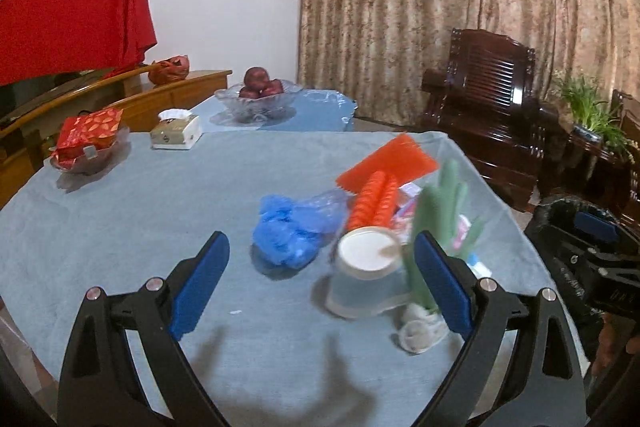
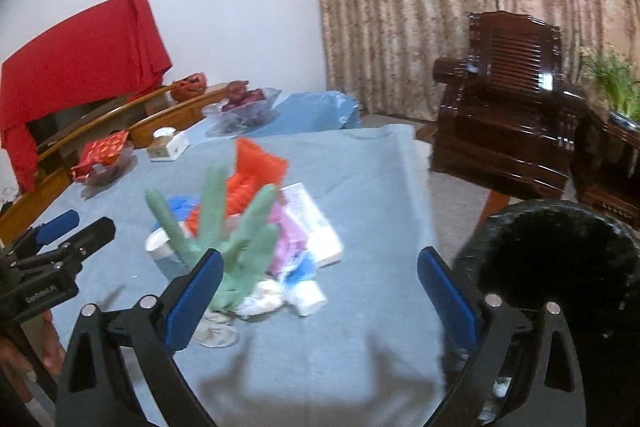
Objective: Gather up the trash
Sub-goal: 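Grasp the upright green glove with the right tool while the left tool grasps the white cup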
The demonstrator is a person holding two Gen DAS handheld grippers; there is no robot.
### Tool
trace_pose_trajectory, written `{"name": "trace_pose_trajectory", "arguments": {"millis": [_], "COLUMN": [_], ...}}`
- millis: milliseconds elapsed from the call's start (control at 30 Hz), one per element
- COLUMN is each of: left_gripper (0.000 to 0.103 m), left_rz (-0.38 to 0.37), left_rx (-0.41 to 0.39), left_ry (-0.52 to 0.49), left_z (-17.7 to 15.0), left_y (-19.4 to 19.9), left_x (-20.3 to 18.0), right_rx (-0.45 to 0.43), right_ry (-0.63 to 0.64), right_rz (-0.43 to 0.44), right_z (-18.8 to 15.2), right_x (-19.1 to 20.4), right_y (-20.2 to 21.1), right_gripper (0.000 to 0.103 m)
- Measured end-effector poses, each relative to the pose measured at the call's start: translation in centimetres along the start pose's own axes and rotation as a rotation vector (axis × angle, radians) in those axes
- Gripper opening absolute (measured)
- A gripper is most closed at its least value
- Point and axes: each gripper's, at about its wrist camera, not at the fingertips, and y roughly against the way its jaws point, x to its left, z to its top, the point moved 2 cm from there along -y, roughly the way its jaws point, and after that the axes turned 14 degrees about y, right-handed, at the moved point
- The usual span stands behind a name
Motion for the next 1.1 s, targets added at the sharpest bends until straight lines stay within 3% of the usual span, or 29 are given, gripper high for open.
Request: {"name": "trace_pose_trajectory", "arguments": {"millis": [633, 900, 1100], "left_gripper": [0.086, 0.086, 0.086], "left_rz": [0.038, 0.039, 0.024], "left_rx": [0.019, 0.034, 0.048], "left_ry": [0.035, 0.038, 0.036], "left_z": [-0.4, -0.7, -1.1], "left_y": [-2.0, -2.4, -2.8], "left_x": [3.4, 3.9, 3.4], "right_rx": [0.073, 0.105, 0.1], "right_ry": [0.08, 0.092, 0.105], "right_rz": [0.147, 0.206, 0.235], "right_z": [-0.4, -0.9, -0.6], "right_x": [6.8, 7.7, 7.9], "right_y": [-5.3, -6.6, -6.2], "right_gripper": [0.063, 0.025, 0.011]}}
